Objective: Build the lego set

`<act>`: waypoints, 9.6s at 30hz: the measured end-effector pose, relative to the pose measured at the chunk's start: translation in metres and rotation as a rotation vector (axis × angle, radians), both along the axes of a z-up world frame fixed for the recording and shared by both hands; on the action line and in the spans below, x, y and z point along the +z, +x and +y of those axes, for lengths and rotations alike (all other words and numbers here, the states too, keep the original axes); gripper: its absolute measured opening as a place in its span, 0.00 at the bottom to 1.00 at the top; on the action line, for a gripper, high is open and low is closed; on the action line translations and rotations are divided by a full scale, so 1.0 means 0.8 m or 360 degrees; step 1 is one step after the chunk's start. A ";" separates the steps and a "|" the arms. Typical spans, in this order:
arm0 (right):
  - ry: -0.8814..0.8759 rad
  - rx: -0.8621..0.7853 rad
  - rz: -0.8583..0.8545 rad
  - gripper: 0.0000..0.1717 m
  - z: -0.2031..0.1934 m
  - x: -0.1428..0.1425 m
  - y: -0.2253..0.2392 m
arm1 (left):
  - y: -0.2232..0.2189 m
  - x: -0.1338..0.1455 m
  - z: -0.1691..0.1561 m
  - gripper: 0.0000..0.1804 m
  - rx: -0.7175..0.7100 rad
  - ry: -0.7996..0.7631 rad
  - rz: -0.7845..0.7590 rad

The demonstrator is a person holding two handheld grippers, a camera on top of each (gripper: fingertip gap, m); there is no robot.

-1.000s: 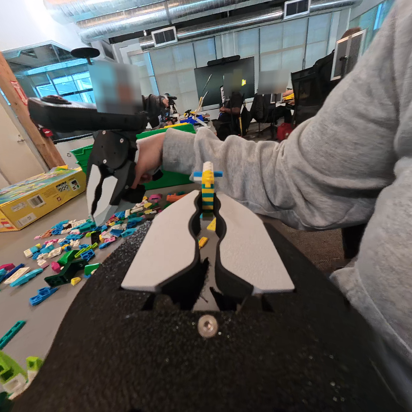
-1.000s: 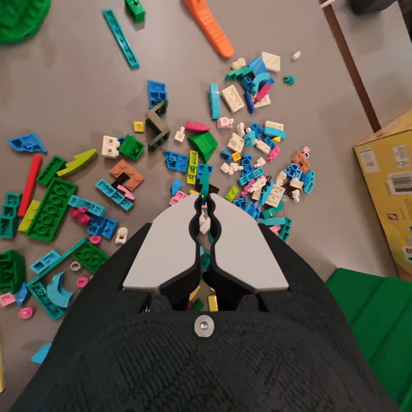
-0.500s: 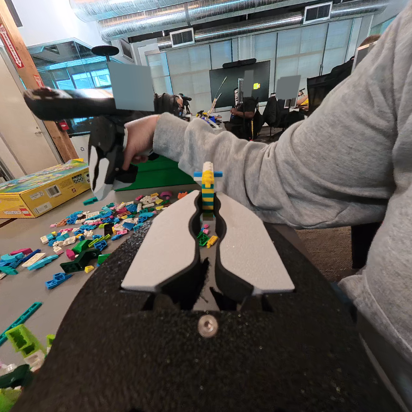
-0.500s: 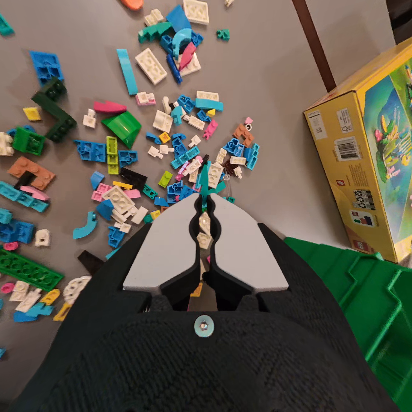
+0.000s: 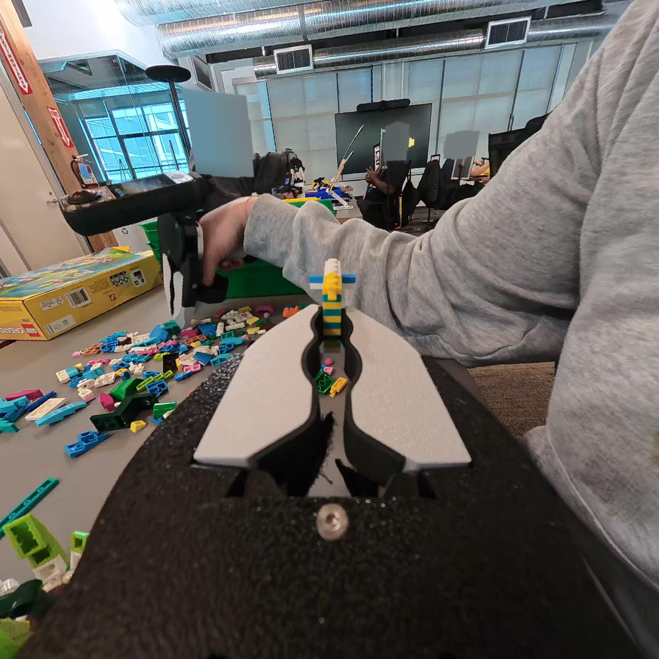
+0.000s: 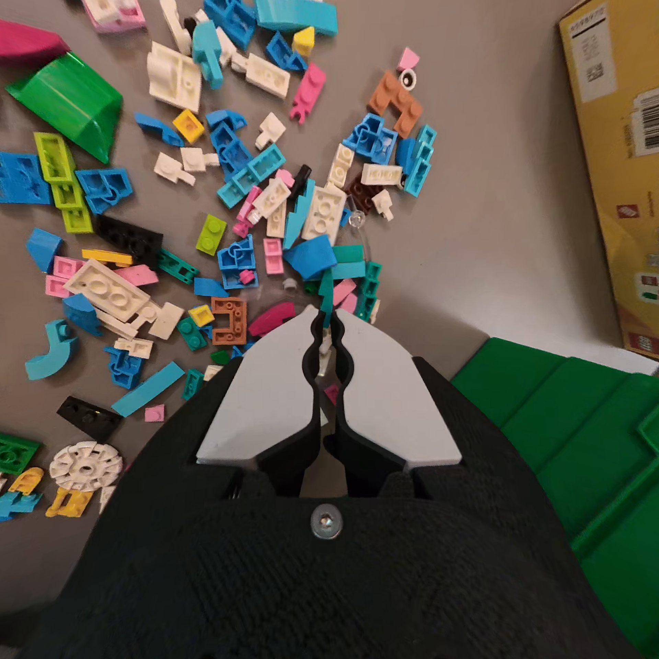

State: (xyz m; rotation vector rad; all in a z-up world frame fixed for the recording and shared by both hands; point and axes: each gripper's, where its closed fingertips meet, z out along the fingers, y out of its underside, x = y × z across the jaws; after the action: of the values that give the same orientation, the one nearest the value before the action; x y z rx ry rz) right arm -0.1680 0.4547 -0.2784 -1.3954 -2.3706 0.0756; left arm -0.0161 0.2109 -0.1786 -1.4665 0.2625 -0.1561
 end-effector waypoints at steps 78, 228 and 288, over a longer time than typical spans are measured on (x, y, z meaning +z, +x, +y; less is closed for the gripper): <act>-0.0371 0.0587 -0.0167 0.03 -0.161 -0.004 -0.002 | 0.001 0.002 0.000 0.05 -0.0025 0.0007 -0.0008; -0.0614 0.0472 -0.0235 0.21 -0.125 0.023 -0.155 | 0.008 0.008 0.003 0.05 -0.0043 0.0028 -0.0164; -0.0244 0.0792 -0.0309 0.03 -0.103 -0.004 -0.031 | -0.010 0.008 0.004 0.05 -0.0063 0.0039 -0.0148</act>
State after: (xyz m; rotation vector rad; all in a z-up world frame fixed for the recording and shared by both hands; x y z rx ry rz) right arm -0.1930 0.3723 -0.2814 -0.8713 -2.8782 0.2713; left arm -0.0243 0.2138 -0.1721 -1.4263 0.2169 -0.2518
